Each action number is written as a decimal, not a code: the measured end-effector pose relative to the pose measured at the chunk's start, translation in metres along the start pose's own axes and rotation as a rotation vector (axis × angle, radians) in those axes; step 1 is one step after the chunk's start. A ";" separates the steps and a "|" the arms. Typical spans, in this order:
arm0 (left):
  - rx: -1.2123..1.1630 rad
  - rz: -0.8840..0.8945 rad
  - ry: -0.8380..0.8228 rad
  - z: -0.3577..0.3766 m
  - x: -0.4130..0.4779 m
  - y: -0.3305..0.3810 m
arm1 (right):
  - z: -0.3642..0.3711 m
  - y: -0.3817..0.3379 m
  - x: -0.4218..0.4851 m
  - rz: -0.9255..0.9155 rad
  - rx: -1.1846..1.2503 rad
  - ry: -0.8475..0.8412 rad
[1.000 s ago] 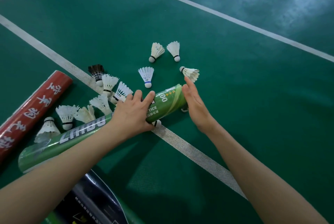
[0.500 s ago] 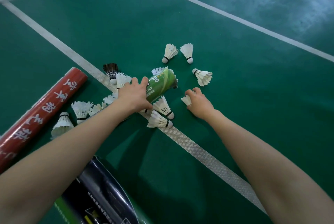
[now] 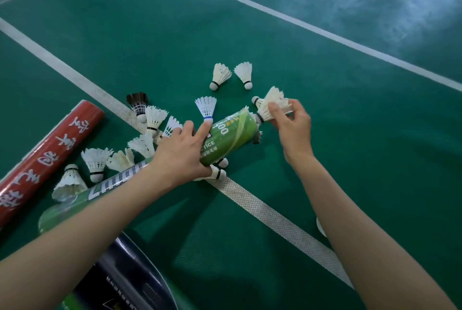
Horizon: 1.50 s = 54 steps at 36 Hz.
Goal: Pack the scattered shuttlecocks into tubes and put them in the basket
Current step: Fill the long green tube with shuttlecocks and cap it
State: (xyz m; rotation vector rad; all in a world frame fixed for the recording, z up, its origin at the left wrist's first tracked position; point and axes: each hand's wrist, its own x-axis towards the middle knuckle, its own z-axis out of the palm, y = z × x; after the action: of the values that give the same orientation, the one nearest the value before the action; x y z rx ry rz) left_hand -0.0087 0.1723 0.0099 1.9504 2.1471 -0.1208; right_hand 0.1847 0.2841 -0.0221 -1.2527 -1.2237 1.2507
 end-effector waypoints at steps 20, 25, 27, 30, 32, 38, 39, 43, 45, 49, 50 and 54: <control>-0.007 -0.060 -0.018 0.003 -0.005 -0.007 | 0.017 0.015 -0.036 0.296 -0.129 -0.570; 0.000 -0.182 -0.047 0.007 -0.007 -0.036 | 0.040 0.040 -0.034 0.215 -0.344 -0.470; 0.005 -0.239 -0.070 0.007 -0.008 -0.050 | 0.048 0.050 -0.030 0.131 -0.536 -0.545; 0.004 -0.292 -0.096 0.010 -0.007 -0.066 | 0.062 0.058 -0.027 -0.046 -0.800 -0.769; 0.003 -0.309 -0.116 0.014 -0.007 -0.072 | 0.074 0.060 -0.023 -0.137 -0.960 -0.876; -0.040 -0.350 -0.128 0.022 -0.005 -0.078 | 0.097 0.054 -0.012 -0.260 -1.047 -0.934; -0.054 -0.352 -0.121 0.022 -0.005 -0.079 | 0.098 0.054 -0.011 -0.278 -1.044 -0.918; -0.082 -0.349 -0.108 0.019 -0.004 -0.081 | 0.100 0.056 -0.013 -0.307 -1.089 -0.848; -0.080 -0.343 -0.110 0.018 -0.004 -0.081 | 0.097 0.057 -0.013 -0.291 -1.076 -0.797; -0.081 -0.327 -0.122 0.018 -0.004 -0.080 | 0.081 0.043 0.006 -0.156 -0.978 -0.505; -0.085 -0.322 -0.121 0.018 -0.004 -0.079 | 0.074 0.040 0.015 -0.139 -0.999 -0.416; -0.091 -0.292 -0.130 0.017 -0.001 -0.071 | 0.048 0.026 0.039 -0.112 -0.941 -0.192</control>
State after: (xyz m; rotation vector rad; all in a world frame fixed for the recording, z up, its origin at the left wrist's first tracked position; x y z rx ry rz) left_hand -0.0765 0.1598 -0.0132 1.5264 2.2926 -0.1913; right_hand 0.1365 0.3204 -0.0515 -1.6880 -2.1192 0.7052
